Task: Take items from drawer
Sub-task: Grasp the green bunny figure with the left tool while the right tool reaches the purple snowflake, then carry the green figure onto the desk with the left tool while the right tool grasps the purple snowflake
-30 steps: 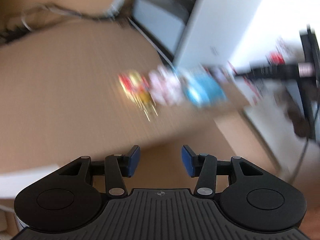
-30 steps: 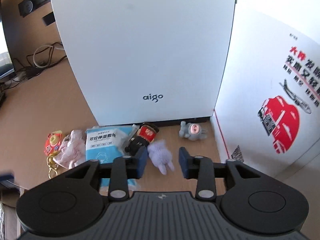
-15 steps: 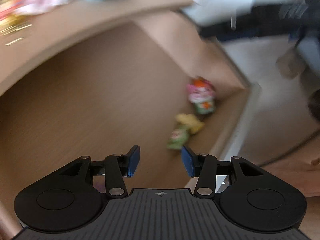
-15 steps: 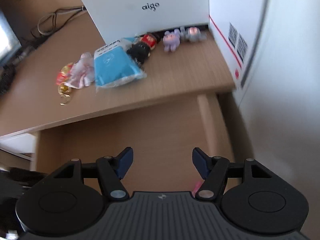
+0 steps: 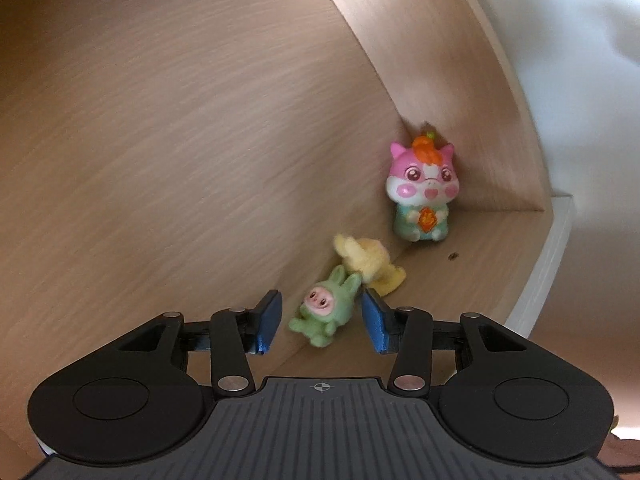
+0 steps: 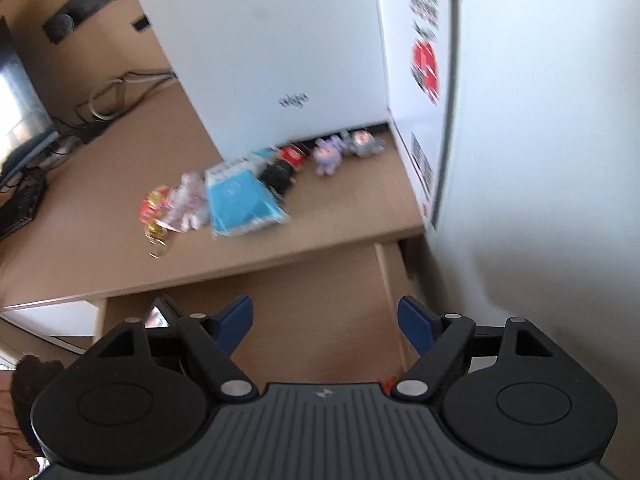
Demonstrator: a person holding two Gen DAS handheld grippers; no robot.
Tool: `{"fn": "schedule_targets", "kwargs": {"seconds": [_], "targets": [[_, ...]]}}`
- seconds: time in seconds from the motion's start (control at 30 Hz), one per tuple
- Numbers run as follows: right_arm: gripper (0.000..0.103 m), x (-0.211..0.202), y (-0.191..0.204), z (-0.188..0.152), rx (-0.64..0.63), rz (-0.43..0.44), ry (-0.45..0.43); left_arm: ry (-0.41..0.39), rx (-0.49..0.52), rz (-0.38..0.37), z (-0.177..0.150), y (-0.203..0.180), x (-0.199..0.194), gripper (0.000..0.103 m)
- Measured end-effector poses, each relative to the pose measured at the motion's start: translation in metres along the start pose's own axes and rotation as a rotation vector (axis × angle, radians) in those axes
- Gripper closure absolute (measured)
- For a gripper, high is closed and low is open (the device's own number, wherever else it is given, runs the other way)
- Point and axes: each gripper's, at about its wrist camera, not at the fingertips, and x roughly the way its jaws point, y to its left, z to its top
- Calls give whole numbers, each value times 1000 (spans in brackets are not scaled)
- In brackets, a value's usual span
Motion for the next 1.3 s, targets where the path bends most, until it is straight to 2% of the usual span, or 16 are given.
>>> {"fn": "schedule_targets", "kwargs": {"seconds": [0.1,0.13,0.23,0.33,0.5,0.63,0.8,0.87,0.9,1.07,1.17,1.3], "targets": [[23,9,-1,-5,1,-7,20,-12,0,11,-1,-6,2,61],[23,11,-1,-6,-1,-9,25,-14,12,21,-2,-8,4,70],[23,17,1,-9,-7,-17,37,-35,22,33,-9,-10,2,72],[23,21,1,-10,-10,-25,44,-88,6,-2,-20,-4,-16,73],[23,36,0,-14,-3,-41,71,-301,-109,-42,-57,28,-88,73],[23,69,12,-26,-30,-29,167,-492,-257,-39,-97,71,-153,73],[23,113,65,-44,-106,130,336,-655,-399,-1,-143,110,-214,73],[23,132,99,-53,-187,176,401,-704,-435,1,-160,113,-225,73],[23,142,119,-58,-249,186,430,-724,-448,1,-158,112,-227,73],[23,182,187,-85,-459,152,555,-814,-492,14,-200,120,-247,73],[23,198,210,-95,-502,141,611,-853,-529,-15,-217,124,-248,73],[24,220,226,-105,-527,62,654,-876,-559,-50,-234,127,-243,73]]}}
